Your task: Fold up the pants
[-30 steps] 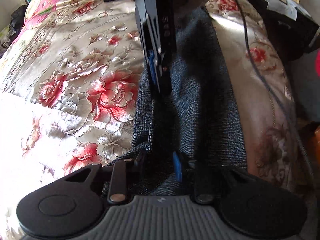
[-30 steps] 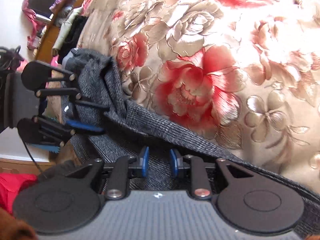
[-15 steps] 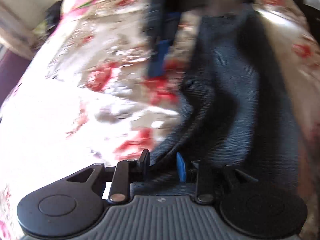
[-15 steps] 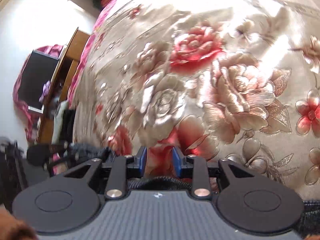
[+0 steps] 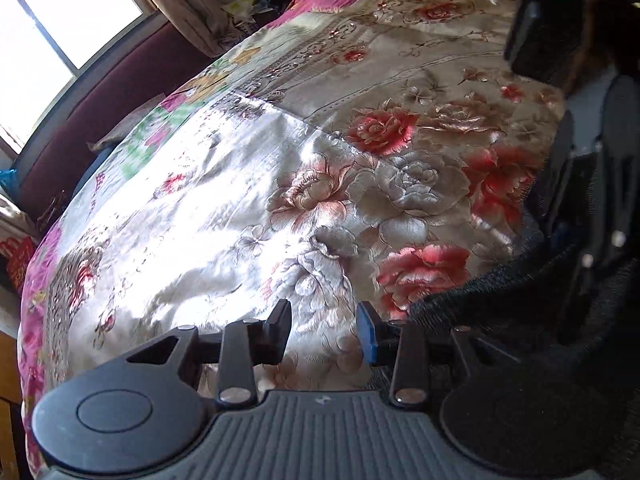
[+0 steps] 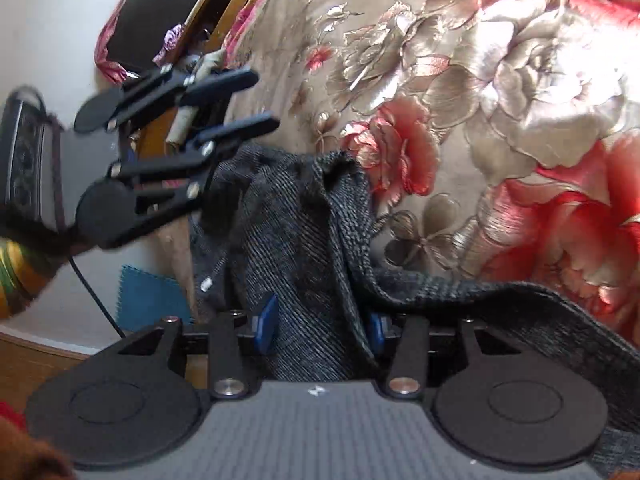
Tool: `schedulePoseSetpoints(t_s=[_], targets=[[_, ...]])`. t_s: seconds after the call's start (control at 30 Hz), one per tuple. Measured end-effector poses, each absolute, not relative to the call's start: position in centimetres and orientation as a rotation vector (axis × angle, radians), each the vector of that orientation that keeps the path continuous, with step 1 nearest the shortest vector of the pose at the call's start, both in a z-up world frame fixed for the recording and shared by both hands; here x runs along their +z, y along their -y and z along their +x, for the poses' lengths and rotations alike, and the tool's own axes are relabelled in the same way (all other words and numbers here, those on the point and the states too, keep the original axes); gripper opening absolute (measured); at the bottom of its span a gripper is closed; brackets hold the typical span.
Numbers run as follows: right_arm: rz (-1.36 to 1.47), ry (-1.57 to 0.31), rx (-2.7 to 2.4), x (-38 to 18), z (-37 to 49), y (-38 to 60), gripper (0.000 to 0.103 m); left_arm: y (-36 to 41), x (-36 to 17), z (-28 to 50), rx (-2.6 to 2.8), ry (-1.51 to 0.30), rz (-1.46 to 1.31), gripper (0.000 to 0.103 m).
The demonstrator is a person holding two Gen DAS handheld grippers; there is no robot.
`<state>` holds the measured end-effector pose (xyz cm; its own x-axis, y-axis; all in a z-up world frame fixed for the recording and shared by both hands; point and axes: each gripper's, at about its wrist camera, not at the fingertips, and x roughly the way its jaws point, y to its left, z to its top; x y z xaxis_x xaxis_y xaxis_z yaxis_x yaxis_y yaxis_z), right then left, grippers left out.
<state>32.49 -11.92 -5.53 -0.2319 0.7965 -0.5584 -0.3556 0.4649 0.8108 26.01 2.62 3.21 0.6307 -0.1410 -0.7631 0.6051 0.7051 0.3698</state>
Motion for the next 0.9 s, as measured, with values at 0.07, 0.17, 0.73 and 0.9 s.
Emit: schedulePoseSetpoints(t_s=[0.07,0.17,0.73,0.9], targets=[[0.528,-1.432,1.096,-6.6,33.9,11.5,0.046,-3.1,3.6,24.4,-0.461,-0.792,0.620,0.051],[0.747,-1.458,1.021,-9.4,36.7,12.0,0.029,-3.6,3.0,22.1,-0.483,-0.860,0.504,0.053],[0.084,-1.192,0.918,-2.8,30.8,10.5,0.031,-1.4,-0.2,17.3,-0.501,-0.840,0.600,0.055],[0.173,-1.180,0.853,-2.6,32.6,11.3,0.003,-0.6,0.4,17.3,-0.488,-0.765,0.629,0.057]])
